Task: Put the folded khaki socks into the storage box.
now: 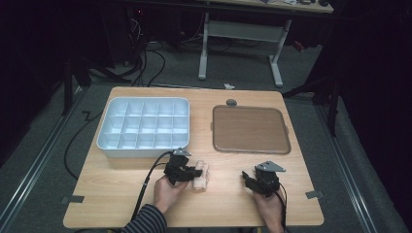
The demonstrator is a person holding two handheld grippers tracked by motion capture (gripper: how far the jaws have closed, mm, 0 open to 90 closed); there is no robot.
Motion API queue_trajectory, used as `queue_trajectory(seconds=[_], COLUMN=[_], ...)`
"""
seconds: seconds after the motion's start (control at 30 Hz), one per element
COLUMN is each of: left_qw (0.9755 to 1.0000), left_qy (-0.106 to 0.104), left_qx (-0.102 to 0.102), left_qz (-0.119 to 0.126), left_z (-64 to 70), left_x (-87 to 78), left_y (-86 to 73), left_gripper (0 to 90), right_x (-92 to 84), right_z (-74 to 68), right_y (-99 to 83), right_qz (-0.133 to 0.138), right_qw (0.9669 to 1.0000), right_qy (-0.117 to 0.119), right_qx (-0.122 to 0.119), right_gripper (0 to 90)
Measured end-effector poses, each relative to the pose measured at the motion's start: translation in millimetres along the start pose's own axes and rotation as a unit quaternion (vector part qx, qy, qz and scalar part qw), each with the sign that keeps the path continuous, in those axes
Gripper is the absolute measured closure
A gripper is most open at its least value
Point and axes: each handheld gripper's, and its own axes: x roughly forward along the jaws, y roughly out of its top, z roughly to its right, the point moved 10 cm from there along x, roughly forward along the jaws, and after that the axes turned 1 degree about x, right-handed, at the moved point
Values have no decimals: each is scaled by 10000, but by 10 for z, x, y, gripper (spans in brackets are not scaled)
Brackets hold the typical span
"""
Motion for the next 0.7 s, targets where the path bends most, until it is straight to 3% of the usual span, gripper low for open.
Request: queue_trajectory(seconds=[0.27,0.33,0.5,0.7], left_qw=[9999,9998,9997,9989], left_qy=[95,37,-34,-228], left_qx=[78,-43,-23,-159], left_qz=[99,179,242,376], left_z=[-16,-28,22,22], left_x=[-90,-114,-160,-251], left_y=[44,36,19,60], left_gripper=[747,747,746,746], right_x=[0,0,0,0], right_z=[-7,-7,-6,-6], right_y=[-1,-1,-2,-2], right_qz=[-6,-6,-7,-7], right_qw=[10000,10000,10000,10000], right_qy=[16,16,14,24], right_qx=[6,6,5,7], right_gripper=[418,418,415,413])
